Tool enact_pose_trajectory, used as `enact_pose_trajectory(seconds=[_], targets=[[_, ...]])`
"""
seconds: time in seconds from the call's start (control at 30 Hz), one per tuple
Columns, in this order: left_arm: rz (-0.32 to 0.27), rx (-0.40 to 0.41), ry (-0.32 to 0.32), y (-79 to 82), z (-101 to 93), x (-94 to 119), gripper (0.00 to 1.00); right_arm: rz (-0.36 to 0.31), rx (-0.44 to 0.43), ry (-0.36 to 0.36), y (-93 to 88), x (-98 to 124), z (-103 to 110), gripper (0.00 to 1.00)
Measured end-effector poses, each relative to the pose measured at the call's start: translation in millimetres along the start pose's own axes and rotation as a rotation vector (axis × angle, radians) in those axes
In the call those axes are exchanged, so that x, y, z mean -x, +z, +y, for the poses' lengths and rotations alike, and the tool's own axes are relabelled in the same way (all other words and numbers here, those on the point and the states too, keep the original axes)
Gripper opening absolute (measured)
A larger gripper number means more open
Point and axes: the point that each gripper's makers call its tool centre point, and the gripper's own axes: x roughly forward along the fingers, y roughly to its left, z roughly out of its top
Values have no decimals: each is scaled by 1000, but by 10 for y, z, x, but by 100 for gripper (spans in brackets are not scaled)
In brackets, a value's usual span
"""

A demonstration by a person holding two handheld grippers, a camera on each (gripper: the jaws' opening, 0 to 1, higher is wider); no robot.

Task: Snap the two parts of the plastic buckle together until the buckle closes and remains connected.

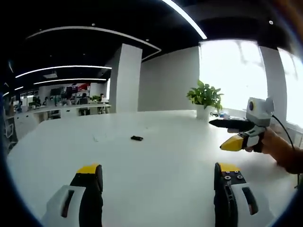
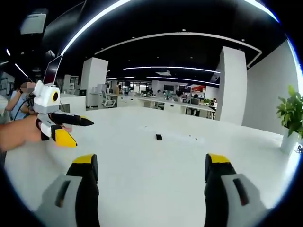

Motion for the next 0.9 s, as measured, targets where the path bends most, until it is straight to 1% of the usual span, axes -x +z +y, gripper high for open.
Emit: enact_pose_trajectory(seconds=[0.07,0.13,0.17,0.2,0.37,0.5,0.6,0.7,0.9], targets=[[-7,-17,28,18,42,21,99,4,-2,-2,-14,4,-6,93],[-10,-16,24,33,50,49,99,2,-4,-5,-12,6,-15,93],[-14,3,21,41,62,64,99,-1,-6,-7,-6,3,-24,93],[-18,5,32,47,85,79,99,-1,-10,-8,-4,8,-22,93],[-15,13,38,27,130,65,99,-8,-38,-1,-17,60,2,91],[3,0,31,-18,99,40,99,-6,-57,-6,-58,106,-34,90],[2,-4,33,-12,85,38,99,10,-62,4,-128,127,-16,91],[3,-9,28,-13,45,37,99,10,-56,10,-132,136,-5,91],[34,-34,40,-91,49,14,99,1,-69,23,-128,200,53,92]])
